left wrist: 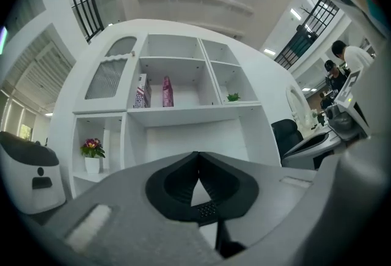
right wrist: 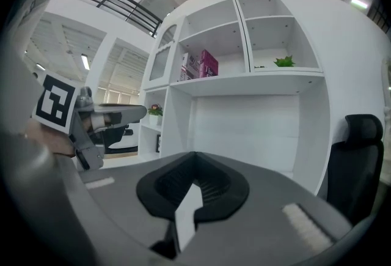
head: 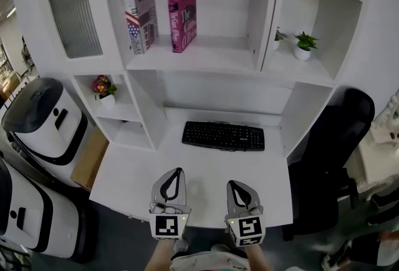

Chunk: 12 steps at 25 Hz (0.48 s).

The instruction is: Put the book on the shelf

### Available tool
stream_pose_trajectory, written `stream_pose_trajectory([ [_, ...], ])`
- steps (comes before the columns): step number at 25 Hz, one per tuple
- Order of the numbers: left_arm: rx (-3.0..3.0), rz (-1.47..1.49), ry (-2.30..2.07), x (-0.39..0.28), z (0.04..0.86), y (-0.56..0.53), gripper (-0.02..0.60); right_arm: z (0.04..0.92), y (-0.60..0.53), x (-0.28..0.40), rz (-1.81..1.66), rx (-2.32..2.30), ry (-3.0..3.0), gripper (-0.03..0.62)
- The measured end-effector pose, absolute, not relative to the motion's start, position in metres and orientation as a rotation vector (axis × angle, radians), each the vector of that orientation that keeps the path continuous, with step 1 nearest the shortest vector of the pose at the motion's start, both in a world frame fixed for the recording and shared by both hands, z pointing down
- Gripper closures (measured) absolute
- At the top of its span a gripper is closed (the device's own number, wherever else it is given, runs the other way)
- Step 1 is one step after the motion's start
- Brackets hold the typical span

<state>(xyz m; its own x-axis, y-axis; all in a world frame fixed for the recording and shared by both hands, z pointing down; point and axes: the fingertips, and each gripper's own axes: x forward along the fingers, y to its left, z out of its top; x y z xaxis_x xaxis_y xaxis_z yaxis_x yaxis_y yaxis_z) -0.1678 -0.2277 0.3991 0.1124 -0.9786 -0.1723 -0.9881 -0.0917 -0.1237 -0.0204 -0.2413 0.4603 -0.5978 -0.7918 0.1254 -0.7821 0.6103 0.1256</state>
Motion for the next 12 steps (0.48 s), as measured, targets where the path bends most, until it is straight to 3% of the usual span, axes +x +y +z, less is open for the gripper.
stream_pose_trajectory([
  [12,-2.222,0.115,1.977,-0.169,0.408,-0.219,0.583,0.461,-0.228,-0.013,-0.058,1.332,-2.662,0.589],
])
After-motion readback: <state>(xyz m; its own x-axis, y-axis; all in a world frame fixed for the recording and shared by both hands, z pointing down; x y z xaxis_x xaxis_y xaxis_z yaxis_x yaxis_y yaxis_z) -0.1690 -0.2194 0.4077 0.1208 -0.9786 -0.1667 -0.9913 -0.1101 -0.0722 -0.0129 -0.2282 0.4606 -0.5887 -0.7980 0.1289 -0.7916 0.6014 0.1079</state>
